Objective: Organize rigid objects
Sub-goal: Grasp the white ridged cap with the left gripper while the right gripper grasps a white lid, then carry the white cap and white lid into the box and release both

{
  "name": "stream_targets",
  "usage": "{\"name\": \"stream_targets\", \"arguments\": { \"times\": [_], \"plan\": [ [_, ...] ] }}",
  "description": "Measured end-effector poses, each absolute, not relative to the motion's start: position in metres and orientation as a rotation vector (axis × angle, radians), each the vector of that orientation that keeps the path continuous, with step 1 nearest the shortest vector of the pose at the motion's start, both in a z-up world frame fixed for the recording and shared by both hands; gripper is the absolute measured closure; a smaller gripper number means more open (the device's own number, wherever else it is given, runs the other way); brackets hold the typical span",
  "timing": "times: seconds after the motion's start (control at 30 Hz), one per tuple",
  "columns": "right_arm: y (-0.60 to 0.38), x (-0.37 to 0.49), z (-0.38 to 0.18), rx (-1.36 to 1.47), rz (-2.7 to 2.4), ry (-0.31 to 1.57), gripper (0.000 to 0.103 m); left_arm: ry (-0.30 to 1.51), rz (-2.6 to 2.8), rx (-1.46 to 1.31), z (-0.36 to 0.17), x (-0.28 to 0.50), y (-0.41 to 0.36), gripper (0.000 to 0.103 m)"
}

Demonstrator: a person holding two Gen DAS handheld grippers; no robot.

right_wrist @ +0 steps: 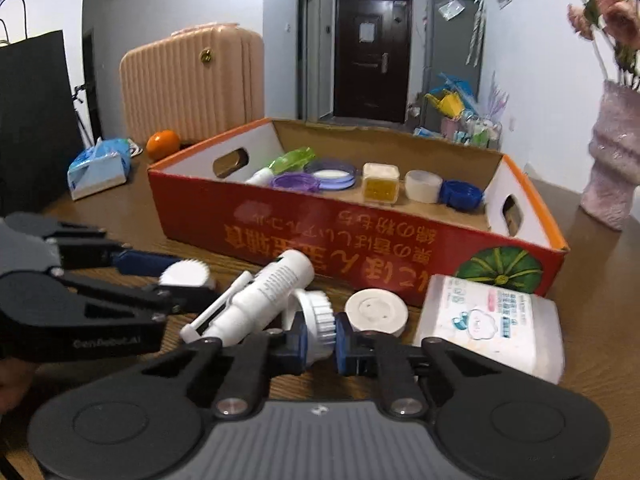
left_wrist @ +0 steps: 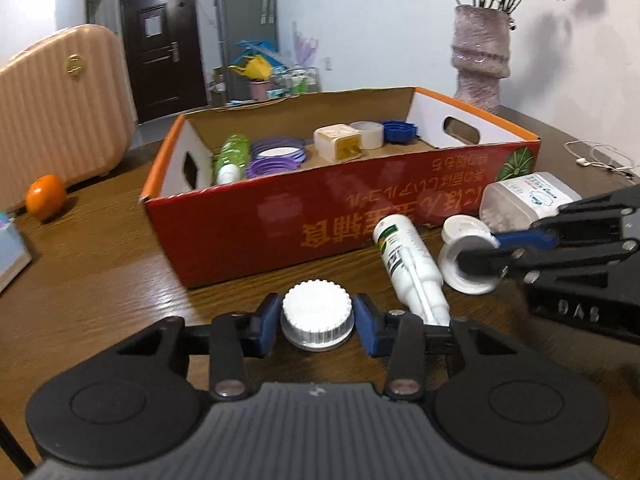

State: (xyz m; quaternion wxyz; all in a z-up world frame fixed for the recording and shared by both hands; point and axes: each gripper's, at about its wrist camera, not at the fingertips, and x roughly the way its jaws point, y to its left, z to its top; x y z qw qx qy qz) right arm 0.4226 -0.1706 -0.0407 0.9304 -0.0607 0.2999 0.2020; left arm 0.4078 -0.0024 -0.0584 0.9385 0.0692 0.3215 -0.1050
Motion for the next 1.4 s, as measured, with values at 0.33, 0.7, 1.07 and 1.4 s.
{"name": "stream_targets", "arguments": {
  "times": [0.33, 0.7, 1.07, 1.4],
  "plan": [
    [-0.204, 0.345, -0.025, -0.021, 0.389, 0.574, 0.091, 0.633, -0.168, 0.0, -0.04, 0.296, -0.002, 0.062],
    [-0.231, 0.274, -0.014, 0.043, 0.388, 0.544, 0.091, 0.561, -0.206, 0.043, -0.008, 0.254, -0.028, 0.062],
    [-0.237, 0.336, 0.058, -0.043, 0.449, 0.444, 0.091, 0.551, -0.236, 0.041, 0.06, 0.403, -0.028, 0.062],
    [-0.223, 0.569, 0.057, -0.008, 0.4, 0.759, 0.091, 0.845, -0.153, 0.109, 0.006, 0.594, -0.065, 0.062]
  ]
}}
